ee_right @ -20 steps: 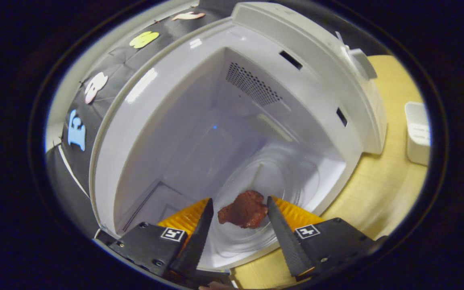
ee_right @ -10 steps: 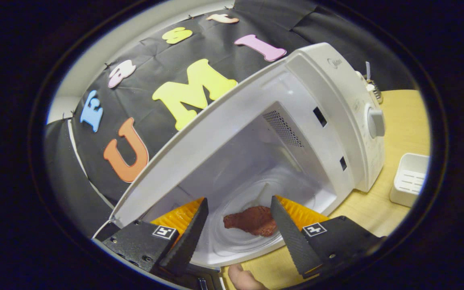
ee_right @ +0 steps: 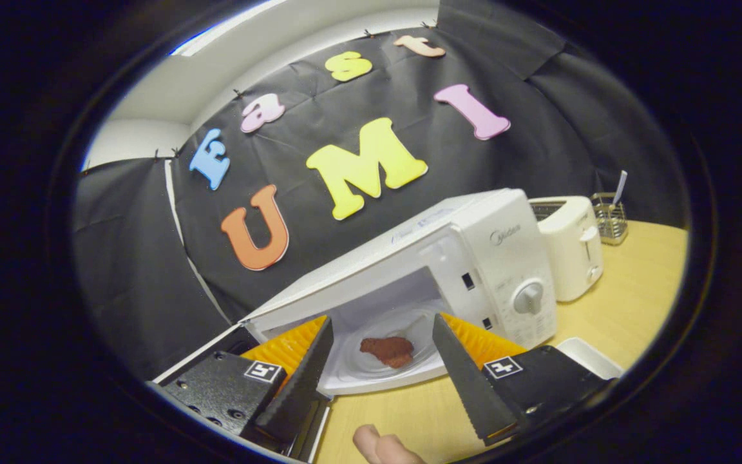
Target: Open the microwave oven with the left hand, put the food in, and close the microwave oven.
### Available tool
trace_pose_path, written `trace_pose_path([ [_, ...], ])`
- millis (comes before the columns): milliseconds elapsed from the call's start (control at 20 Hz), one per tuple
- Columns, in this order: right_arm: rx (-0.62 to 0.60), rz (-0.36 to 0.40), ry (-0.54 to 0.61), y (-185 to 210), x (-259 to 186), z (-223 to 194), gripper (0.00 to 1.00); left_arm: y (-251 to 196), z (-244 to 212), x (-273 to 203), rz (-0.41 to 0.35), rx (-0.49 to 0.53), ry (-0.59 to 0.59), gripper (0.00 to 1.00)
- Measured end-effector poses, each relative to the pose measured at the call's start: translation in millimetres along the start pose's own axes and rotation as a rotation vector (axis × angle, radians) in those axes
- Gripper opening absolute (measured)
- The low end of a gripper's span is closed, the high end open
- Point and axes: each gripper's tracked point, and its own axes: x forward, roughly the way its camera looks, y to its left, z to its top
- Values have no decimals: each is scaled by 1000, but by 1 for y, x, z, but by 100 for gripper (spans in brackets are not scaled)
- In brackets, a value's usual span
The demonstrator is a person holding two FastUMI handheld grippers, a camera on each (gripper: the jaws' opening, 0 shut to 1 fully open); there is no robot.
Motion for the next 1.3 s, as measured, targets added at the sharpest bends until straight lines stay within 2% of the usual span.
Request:
trace_pose_path([
  [250, -83, 48, -29, 0, -71, 37, 98, 14, -25, 25, -3, 3, 42, 94],
  [350, -140, 42, -28, -7, -96, 46, 98, 21, -30, 32, 7, 18, 45, 94],
  [600, -292, 7, -49, -21, -155, 73, 99, 10, -36, 42, -27, 2, 22, 93],
  [650, -311, 8, -60, -20, -164, 79, 98, 7, -37, 40, -35, 2, 16, 77],
  [700, -324, 17, -70, -19, -172, 84, 98, 2, -35, 42, -42, 14, -5, 91],
  [750, -332, 29, -74, -17, -180, 88, 98, -7, -37, 46, -73, 26, -7, 75],
  [850, -341, 38, -78, -18, -191, 95, 98, -15, -47, 49, -88, 31, 23, 58],
  [900, -343, 41, -86, -17, -198, 100, 98, -20, -50, 48, -95, 28, 30, 0],
  [950, -344, 46, -96, -17, -204, 106, 98, -21, -49, 50, -90, 23, 24, 9],
  [1000, -344, 47, -108, -16, -209, 111, 98, -29, -50, 49, -111, 10, 27, 0],
  [1050, -346, 46, -120, -18, -214, 116, 98, -39, -50, 46, -140, 3, 23, 0],
  [1300, -355, 46, -136, -22, -230, 128, 98, -58, -47, 46, -167, 34, 1, 0],
])
